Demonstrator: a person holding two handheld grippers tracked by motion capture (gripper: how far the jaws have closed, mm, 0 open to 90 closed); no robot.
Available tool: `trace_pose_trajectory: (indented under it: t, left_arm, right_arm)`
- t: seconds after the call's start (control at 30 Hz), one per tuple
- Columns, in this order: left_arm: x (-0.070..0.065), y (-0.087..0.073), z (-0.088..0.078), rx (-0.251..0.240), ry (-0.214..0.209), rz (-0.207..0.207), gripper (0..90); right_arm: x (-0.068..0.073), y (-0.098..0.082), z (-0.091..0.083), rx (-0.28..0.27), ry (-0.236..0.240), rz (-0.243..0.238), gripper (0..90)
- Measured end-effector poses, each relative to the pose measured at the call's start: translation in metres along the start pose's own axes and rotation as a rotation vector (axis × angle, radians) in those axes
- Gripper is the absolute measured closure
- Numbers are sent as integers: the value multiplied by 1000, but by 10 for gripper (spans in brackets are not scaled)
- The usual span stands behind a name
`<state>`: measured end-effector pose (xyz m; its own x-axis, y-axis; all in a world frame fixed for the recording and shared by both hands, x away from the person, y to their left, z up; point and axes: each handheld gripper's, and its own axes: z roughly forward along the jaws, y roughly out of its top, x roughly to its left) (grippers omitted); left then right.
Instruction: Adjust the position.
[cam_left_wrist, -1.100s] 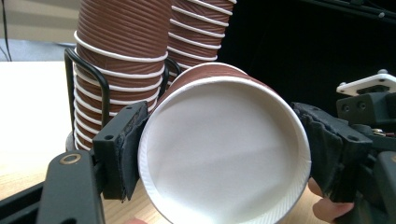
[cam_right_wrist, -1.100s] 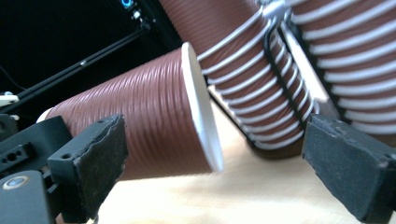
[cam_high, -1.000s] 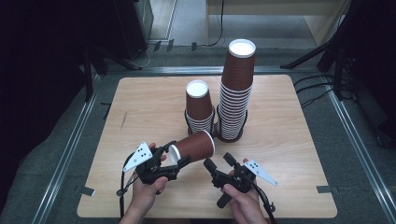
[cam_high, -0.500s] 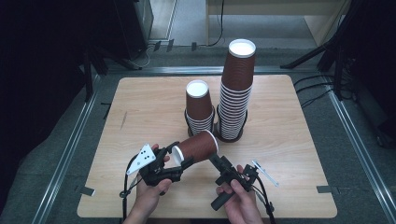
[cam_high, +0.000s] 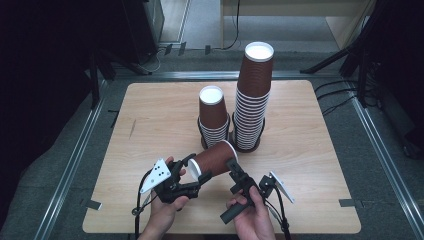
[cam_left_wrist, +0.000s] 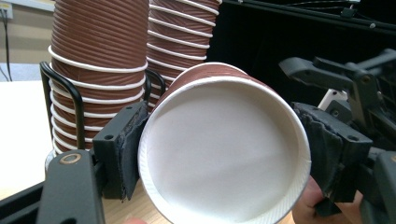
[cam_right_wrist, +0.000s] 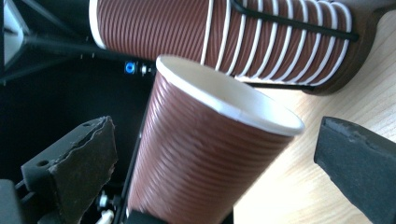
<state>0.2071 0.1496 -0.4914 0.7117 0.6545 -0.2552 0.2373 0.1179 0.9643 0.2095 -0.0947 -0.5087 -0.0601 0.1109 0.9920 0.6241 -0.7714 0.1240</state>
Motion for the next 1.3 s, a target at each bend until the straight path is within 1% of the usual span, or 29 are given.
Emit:
trace_pose_trajectory:
  t: [0.07,0.1,0.17,0.23,0.3,0.37,0.47,0.5,0.67,0.73,0.77,0.8,0.9,1.0,1.1,1.17,1.2,1.23,1.27,1.3]
  left_arm:
    - [-1,0,0,-3,3,2,227]
    - [-2,0,-1,-5,1,5,227]
    - [-4,1,-1,-12,2,9,228]
    - [-4,1,-1,-7,5,16,228]
    - [-5,1,-1,-6,0,17,228]
    - [-5,1,-1,-5,1,19,228]
    - [-5,0,1,1,1,25,228]
    - [-5,-1,1,3,1,28,228]
    - [-6,-3,4,20,-27,32,229]
    - [-8,-4,5,30,-37,35,229]
    - [-9,-4,6,32,-41,36,229]
    - [-10,-4,6,31,-40,37,229]
    - [-10,-4,6,32,-40,37,229]
    - [-9,-4,6,42,-45,44,226]
    - [-9,-3,7,51,-52,41,223]
    - [-9,-3,7,60,-59,51,221]
    - [-10,-3,6,62,-57,65,215]
    - [-12,-3,5,62,-46,80,155]
    - [-13,-2,5,73,-42,80,85]
    - [-12,-1,5,77,-46,74,75]
  right_arm:
    - [0,-2,2,-16,-19,26,0]
    - [-1,-4,3,-15,-26,43,0]
    - [-2,-9,7,-13,-43,58,0]
    - [-3,-12,10,-17,-35,80,0]
    - [-2,-12,13,-32,-30,86,0]
    - [-1,-11,16,-33,-28,101,0]
    - [0,-9,19,-52,-22,100,0]
    - [1,-8,20,-46,-25,103,0]
    - [3,-5,23,-48,-22,109,0]
    - [2,-5,25,-29,-23,100,0]
    - [2,-5,26,-30,-20,99,0]
    - [2,-5,26,-30,-9,106,14]
    - [2,-4,25,-37,3,93,86]
    - [3,-4,24,-41,7,70,99]
    - [3,-3,23,-36,9,59,107]
    - [3,-2,22,-37,13,41,110]
    - [3,-2,22,-37,16,39,111]
    - [2,-1,21,-45,23,30,111]
    - [3,0,21,-51,28,23,112]
    - [3,2,20,-58,35,14,112]
